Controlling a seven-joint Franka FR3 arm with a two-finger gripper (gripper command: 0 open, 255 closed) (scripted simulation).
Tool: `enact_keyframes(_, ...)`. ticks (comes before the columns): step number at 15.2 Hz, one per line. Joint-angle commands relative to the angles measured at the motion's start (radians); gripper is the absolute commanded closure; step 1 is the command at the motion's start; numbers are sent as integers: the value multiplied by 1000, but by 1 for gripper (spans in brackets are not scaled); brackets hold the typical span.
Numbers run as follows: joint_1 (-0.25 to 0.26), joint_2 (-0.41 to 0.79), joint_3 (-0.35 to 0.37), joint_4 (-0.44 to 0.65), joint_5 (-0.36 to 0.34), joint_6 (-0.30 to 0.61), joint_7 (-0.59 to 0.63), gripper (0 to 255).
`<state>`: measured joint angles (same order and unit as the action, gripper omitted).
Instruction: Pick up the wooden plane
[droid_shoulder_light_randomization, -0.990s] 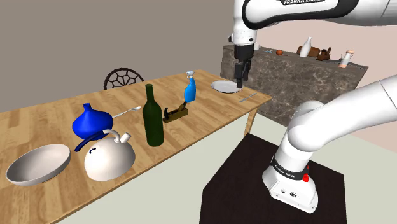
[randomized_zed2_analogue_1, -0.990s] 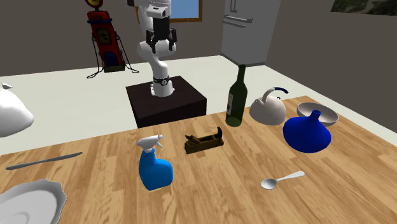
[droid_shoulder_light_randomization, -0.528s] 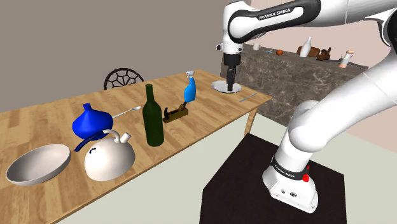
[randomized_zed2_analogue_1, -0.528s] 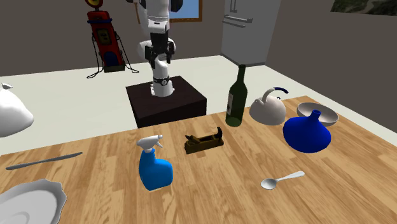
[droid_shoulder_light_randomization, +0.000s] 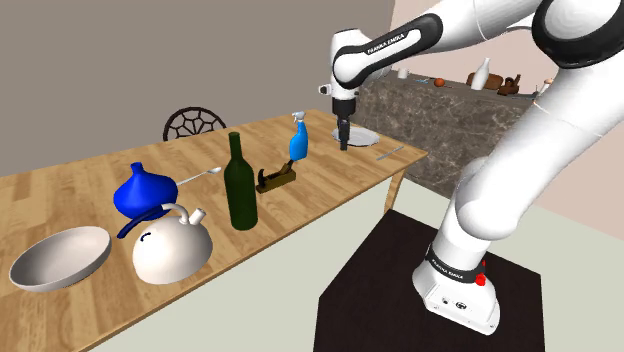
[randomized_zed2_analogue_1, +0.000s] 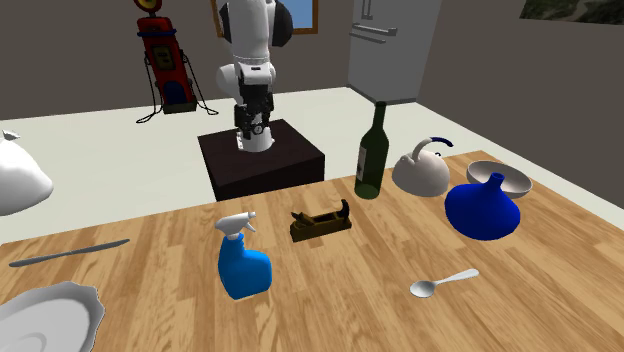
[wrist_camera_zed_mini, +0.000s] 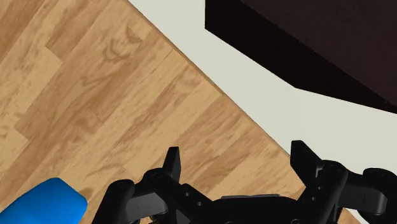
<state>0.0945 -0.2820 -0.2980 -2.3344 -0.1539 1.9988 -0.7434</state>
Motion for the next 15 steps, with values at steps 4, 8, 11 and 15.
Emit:
enact_keyframes(4, 38, 193, -31, 96, 64, 119, -194, 0)
enact_keyframes(8, 50, 345, -30, 191, 135, 186, -351, 0)
enact_keyframes(11, 48, 454, -12, 272, 187, 221, -463, 0)
enact_keyframes(15, 34, 593, 28, 390, 245, 251, -596, 0)
